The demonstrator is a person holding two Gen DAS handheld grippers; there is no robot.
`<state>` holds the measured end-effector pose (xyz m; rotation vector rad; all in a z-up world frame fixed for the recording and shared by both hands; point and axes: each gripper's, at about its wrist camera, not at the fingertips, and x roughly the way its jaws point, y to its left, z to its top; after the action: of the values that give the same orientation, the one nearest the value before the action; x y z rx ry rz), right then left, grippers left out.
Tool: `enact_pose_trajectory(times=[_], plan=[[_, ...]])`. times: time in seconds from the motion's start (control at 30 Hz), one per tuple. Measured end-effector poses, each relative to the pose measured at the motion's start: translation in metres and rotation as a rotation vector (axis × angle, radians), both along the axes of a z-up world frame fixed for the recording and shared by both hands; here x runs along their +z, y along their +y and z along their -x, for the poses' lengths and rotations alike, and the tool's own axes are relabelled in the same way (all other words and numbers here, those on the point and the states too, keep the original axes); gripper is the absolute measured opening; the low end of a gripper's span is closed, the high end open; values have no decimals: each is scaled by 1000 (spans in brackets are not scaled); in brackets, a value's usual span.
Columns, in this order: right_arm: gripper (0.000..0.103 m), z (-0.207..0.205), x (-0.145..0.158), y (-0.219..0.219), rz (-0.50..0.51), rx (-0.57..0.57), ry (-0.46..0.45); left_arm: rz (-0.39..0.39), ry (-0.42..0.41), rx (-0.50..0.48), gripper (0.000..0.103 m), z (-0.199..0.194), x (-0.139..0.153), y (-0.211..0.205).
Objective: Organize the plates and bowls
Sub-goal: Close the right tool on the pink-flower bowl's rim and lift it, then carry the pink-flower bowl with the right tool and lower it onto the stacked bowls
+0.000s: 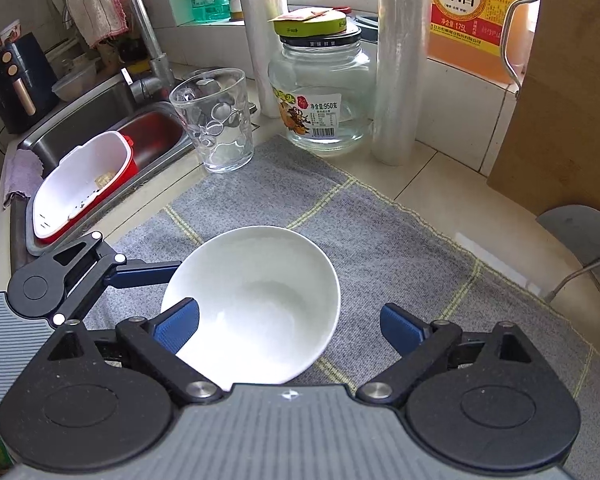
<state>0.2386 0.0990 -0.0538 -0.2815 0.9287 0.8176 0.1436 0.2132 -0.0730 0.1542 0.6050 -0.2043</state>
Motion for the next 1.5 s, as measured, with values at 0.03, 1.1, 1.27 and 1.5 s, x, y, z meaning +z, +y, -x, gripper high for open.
enact_pose_trajectory(times=[0.03, 1.1, 1.27, 1.5], plan=[[94, -3, -2, 2, -1, 4, 7, 9, 6, -4, 95, -1, 0, 1], [71, 11, 1, -2, -47, 40, 55, -4, 36, -57, 87, 16, 14, -8], [71, 29, 13, -13, -61, 53, 46, -10, 41, -72, 87, 32, 23, -18], [72, 60, 30, -36, -110, 55, 29, -6, 44, -90, 87, 57, 35, -33]])
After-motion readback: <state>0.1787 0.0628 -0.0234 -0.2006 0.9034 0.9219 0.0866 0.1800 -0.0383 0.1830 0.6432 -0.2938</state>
